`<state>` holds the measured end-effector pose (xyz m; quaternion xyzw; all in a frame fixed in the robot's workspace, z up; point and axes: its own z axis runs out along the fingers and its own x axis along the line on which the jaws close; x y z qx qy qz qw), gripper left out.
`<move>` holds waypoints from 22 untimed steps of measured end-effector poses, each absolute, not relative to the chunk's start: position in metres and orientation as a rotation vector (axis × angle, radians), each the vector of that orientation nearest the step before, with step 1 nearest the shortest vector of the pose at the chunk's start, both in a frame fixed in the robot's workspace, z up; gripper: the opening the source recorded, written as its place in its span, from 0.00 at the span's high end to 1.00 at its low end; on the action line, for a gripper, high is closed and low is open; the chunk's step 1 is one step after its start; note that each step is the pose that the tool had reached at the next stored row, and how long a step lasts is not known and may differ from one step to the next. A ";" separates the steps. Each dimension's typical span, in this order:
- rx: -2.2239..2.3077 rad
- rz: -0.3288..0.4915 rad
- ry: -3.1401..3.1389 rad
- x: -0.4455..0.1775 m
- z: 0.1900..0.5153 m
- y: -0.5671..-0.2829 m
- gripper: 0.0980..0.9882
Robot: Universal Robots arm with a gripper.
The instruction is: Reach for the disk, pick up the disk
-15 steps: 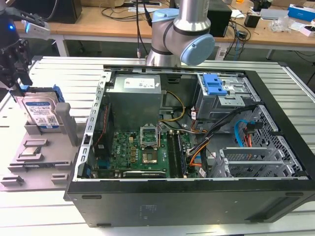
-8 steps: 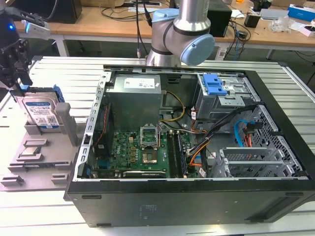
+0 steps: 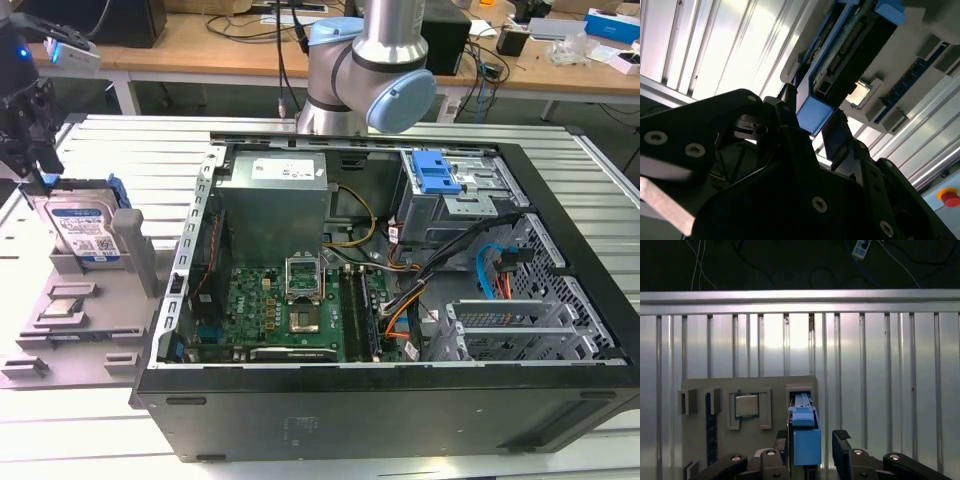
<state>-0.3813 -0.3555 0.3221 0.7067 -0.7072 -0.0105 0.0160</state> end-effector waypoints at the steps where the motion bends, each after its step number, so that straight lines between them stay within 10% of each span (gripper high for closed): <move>1: 2.204 -0.033 -2.193 -0.381 0.320 -0.357 0.57; 22: 2.218 -0.032 -2.178 -0.378 0.291 -0.358 0.66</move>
